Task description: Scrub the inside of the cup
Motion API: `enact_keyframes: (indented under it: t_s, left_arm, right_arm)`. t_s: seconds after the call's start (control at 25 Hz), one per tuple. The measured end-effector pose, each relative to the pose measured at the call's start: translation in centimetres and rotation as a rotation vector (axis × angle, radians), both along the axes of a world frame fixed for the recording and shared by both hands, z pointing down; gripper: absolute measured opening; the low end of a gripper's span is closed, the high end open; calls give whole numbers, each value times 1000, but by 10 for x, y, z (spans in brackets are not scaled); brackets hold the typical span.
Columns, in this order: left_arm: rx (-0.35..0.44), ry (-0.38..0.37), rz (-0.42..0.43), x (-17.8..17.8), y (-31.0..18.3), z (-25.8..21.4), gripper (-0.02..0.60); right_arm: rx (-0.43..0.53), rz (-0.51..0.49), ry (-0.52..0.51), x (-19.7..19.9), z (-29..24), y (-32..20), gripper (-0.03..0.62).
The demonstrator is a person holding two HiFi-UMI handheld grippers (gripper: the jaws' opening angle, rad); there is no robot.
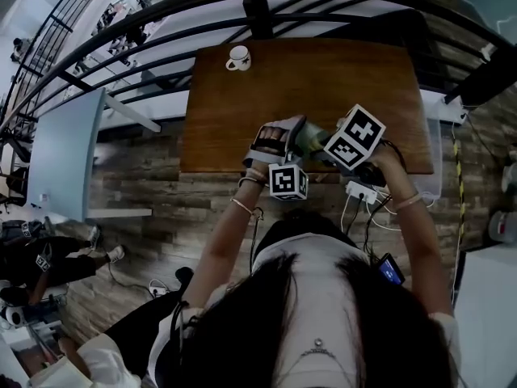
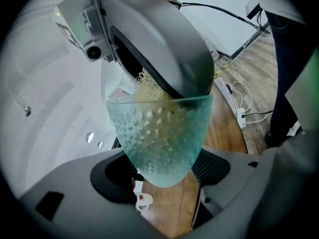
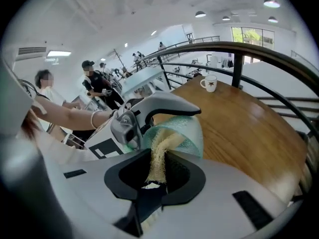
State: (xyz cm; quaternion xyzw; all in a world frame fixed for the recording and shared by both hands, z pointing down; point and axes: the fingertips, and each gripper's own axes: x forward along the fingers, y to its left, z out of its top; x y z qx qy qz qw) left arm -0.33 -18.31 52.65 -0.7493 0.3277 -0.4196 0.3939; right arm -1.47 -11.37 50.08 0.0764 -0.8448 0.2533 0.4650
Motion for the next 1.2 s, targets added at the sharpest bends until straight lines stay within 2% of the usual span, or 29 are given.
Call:
enact_keyframes:
  t_s: [0.16, 0.36, 0.6, 0.88, 1.04, 1.12, 1.2]
  left_arm:
    - [-3, -11, 6, 3, 1, 2, 344]
    - [-1, -2, -20, 2, -3, -1, 344]
    - [15, 19, -33, 1, -6, -7, 344]
    - [39, 98, -41, 3, -8, -16, 344]
    - [36, 115, -37, 4, -8, -19, 342]
    - [31, 114, -30, 5, -8, -19, 342]
    - [22, 109, -19, 6, -6, -19, 342]
  right_arm:
    - [9, -13, 7, 3, 2, 1, 84]
    - [-64, 65, -101, 2, -1, -1, 80]
    - [-278, 212, -378, -6, -18, -2, 80]
    - [-497, 420, -741, -2, -47, -17, 81]
    - [-534, 473, -865, 0, -58, -26, 81]
    - [-516, 470, -868, 1, -59, -27, 81]
    - [-462, 439, -826, 1, -58, -26, 81]
